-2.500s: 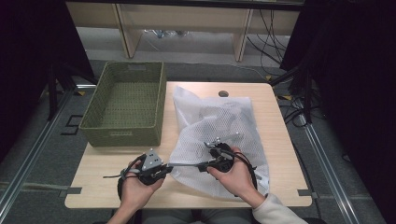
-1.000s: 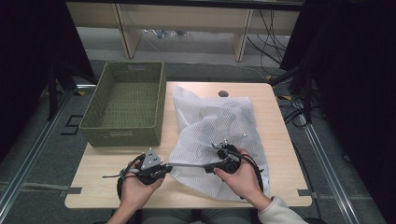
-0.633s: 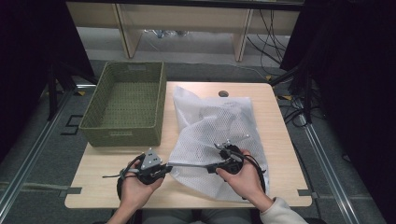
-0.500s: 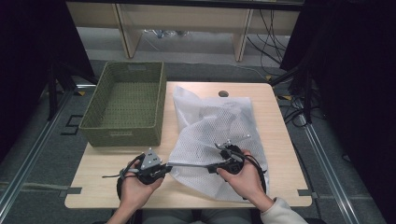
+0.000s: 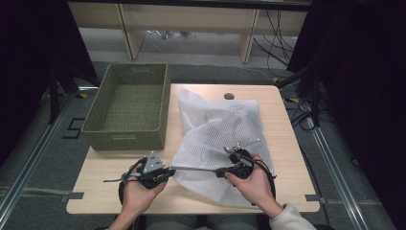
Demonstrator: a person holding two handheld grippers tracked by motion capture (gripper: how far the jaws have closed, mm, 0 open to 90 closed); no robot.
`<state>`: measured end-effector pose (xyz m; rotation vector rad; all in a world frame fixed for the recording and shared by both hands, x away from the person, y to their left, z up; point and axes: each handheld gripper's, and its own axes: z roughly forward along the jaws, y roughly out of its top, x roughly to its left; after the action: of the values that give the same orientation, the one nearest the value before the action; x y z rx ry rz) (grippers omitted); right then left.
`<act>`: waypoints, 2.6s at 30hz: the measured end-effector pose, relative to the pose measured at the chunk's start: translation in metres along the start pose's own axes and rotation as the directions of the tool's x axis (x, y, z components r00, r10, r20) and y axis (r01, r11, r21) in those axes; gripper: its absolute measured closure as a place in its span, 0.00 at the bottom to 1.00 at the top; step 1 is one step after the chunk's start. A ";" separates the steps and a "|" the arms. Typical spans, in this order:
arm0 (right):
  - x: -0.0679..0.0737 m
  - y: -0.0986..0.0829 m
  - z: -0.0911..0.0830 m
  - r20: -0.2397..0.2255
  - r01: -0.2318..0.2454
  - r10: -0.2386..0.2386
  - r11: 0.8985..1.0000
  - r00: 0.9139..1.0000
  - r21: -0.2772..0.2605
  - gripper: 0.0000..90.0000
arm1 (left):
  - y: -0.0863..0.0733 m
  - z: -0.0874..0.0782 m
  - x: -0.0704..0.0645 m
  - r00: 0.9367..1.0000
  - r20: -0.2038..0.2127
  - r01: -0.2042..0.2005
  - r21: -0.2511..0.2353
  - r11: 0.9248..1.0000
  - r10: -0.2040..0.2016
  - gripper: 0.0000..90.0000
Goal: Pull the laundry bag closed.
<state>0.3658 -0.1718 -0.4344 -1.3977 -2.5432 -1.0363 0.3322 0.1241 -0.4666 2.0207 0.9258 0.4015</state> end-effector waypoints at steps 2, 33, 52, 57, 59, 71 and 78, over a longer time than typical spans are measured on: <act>-0.001 0.000 0.000 0.000 0.001 -0.001 1.000 1.000 -0.002 0.97 | 0.000 0.000 0.000 1.000 0.003 0.006 -0.004 1.000 -0.006 0.96; -0.007 -0.006 -0.009 0.020 -0.012 0.013 1.000 1.000 -0.018 0.97 | 0.001 -0.001 0.001 1.000 -0.004 0.006 -0.009 1.000 -0.006 0.96; -0.012 -0.010 -0.014 0.026 -0.035 0.035 0.999 0.999 -0.016 0.97 | 0.001 -0.002 0.003 1.000 -0.012 0.011 -0.008 1.000 -0.011 0.96; -0.013 -0.012 -0.015 0.023 -0.031 0.031 0.999 0.999 -0.022 0.97 | 0.001 -0.003 0.003 1.000 -0.012 0.005 -0.014 1.000 -0.005 0.97; -0.013 -0.012 -0.015 0.036 -0.023 0.023 0.999 0.999 -0.027 0.97 | 0.001 -0.003 0.003 1.000 -0.013 0.006 -0.014 1.000 -0.007 0.97; -0.014 -0.015 -0.020 0.037 -0.061 0.062 0.998 0.997 -0.030 0.97 | 0.002 -0.004 0.004 1.000 -0.025 0.010 -0.007 1.000 -0.010 0.97; -0.017 -0.018 -0.021 0.045 -0.054 0.055 0.998 0.997 -0.029 0.97 | 0.002 -0.004 0.004 1.000 -0.027 0.005 -0.001 1.000 -0.005 0.97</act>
<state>0.3563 -0.2028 -0.4331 -1.5056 -2.5162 -1.0471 0.3337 0.1286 -0.4633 2.0162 0.9465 0.4270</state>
